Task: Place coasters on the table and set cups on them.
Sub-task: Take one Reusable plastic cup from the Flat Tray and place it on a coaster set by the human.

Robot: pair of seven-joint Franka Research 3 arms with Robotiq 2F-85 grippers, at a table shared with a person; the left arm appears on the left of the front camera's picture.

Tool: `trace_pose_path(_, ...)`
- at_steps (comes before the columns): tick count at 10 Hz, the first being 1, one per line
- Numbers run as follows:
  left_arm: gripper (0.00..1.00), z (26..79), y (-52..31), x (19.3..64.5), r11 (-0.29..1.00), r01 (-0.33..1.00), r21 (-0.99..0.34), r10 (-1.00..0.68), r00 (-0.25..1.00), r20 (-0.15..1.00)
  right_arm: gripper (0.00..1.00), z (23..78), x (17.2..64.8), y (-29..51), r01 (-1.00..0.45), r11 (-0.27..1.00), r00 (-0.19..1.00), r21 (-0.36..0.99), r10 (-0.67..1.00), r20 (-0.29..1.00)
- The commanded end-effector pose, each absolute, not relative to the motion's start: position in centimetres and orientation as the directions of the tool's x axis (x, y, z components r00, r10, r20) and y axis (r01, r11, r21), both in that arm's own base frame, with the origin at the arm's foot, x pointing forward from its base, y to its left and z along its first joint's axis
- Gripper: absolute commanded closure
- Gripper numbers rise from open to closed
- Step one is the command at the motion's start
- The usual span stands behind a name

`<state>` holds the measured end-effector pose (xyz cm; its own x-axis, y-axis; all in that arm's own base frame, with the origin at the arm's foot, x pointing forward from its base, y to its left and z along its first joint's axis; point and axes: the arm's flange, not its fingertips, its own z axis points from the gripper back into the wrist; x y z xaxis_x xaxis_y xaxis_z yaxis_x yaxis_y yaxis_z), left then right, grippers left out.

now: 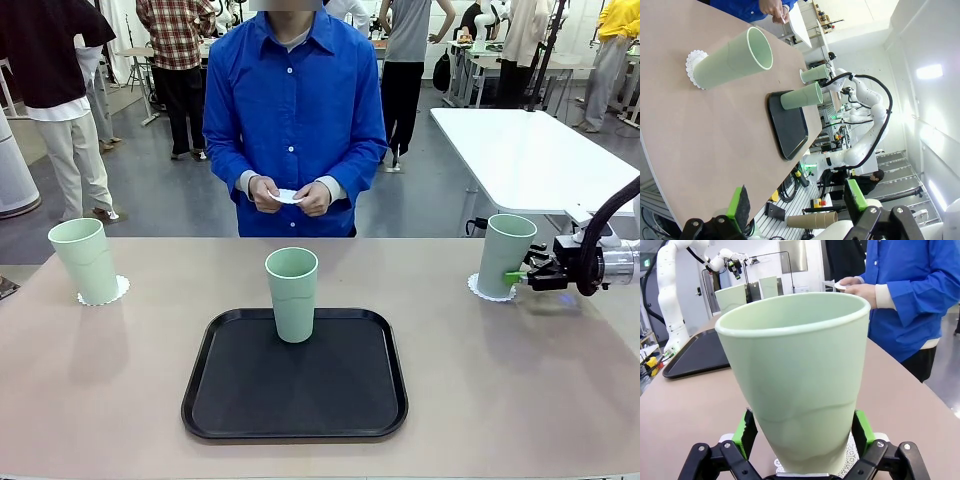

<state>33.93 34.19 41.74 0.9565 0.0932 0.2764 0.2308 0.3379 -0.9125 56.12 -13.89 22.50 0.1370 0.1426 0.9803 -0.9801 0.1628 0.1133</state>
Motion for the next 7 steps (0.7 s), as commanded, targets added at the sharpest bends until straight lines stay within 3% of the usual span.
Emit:
trace_pose_path(1,0.00,41.9,34.2,33.7,0.334,0.237,-0.912,0.087,0.956,0.281,0.00,22.9,56.7,-14.4,-0.983,0.131,0.152,0.131,0.163,0.975)
trace_pose_path(7,0.00,41.9,34.2,33.7,0.334,0.237,-0.912,0.087,0.956,0.281,0.00,23.5,56.5,-15.8,-0.982,0.147,0.142,0.118,0.166,0.976)
